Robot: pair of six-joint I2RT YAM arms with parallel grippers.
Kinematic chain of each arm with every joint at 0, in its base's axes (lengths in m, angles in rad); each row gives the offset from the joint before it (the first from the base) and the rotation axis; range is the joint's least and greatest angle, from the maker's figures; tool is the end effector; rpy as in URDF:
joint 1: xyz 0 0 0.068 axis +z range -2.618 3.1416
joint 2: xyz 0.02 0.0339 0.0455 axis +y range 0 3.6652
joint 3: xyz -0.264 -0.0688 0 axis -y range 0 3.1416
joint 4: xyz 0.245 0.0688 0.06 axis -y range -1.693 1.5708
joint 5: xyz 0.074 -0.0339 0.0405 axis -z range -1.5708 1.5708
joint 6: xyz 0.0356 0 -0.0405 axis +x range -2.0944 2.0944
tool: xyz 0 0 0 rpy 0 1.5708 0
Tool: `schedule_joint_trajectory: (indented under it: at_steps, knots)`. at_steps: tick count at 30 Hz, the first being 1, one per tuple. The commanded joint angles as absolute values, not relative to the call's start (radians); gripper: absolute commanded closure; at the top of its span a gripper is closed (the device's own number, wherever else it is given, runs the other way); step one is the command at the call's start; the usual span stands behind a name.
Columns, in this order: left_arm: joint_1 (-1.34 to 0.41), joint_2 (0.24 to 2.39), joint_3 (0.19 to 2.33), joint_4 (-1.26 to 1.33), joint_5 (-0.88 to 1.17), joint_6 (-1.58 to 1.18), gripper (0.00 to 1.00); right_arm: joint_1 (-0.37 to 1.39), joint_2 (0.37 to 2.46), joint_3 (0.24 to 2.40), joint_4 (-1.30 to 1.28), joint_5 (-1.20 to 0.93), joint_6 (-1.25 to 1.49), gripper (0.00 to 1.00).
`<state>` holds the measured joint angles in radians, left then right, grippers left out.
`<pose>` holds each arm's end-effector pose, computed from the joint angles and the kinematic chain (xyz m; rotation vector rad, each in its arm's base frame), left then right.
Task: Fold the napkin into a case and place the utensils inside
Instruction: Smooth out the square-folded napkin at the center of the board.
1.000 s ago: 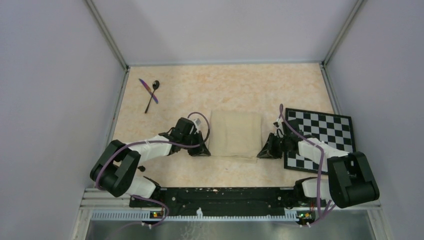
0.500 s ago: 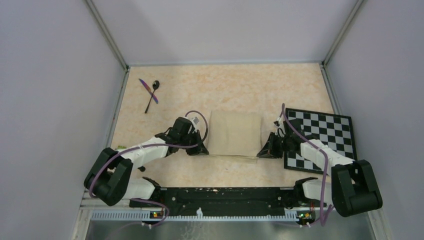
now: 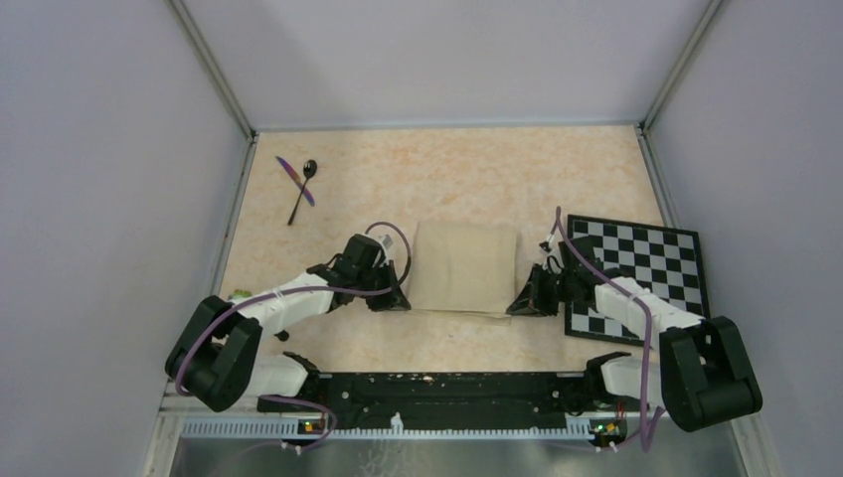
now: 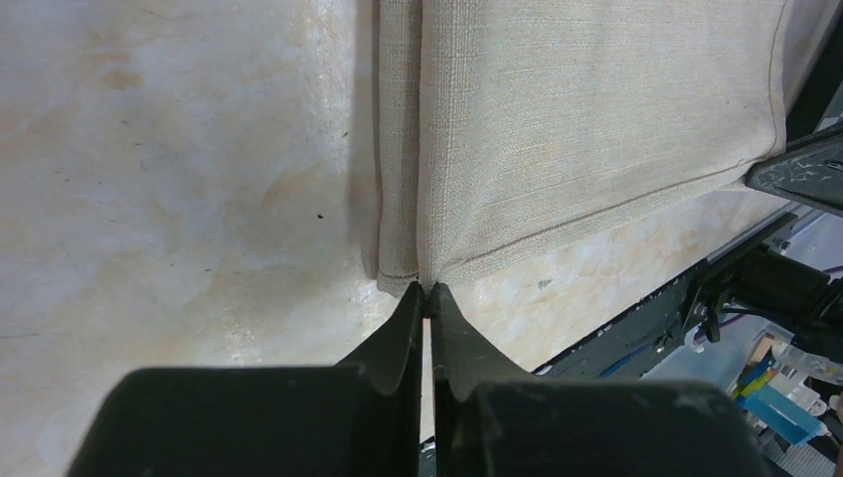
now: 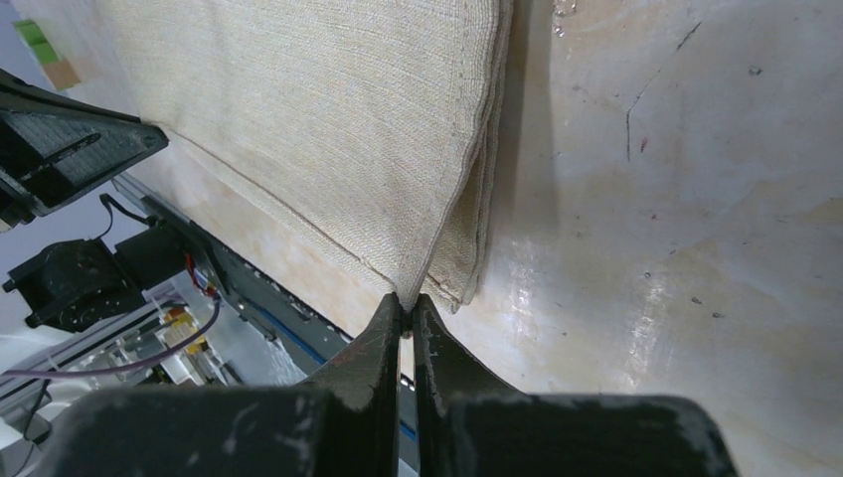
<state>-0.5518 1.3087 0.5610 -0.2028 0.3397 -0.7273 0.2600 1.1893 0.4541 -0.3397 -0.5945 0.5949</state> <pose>0.1935 -0.1331 0.1584 -0.0889 2.7063 -0.8892 0.1813 0.0689 0.1477 0.2478 2.7438 1.0539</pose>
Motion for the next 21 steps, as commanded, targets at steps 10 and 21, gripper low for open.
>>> schedule_joint_trajectory:
  at_steps: [10,21]
  knots:
    - [-0.554,1.283,0.553,-0.214,0.316,-0.704,0.96,0.270,1.158,0.432,-0.328,-0.593,0.602,1.00]
    - [-0.553,1.220,0.539,-0.236,0.322,-0.722,0.97,0.270,1.113,0.449,-0.368,-0.582,0.604,1.00]
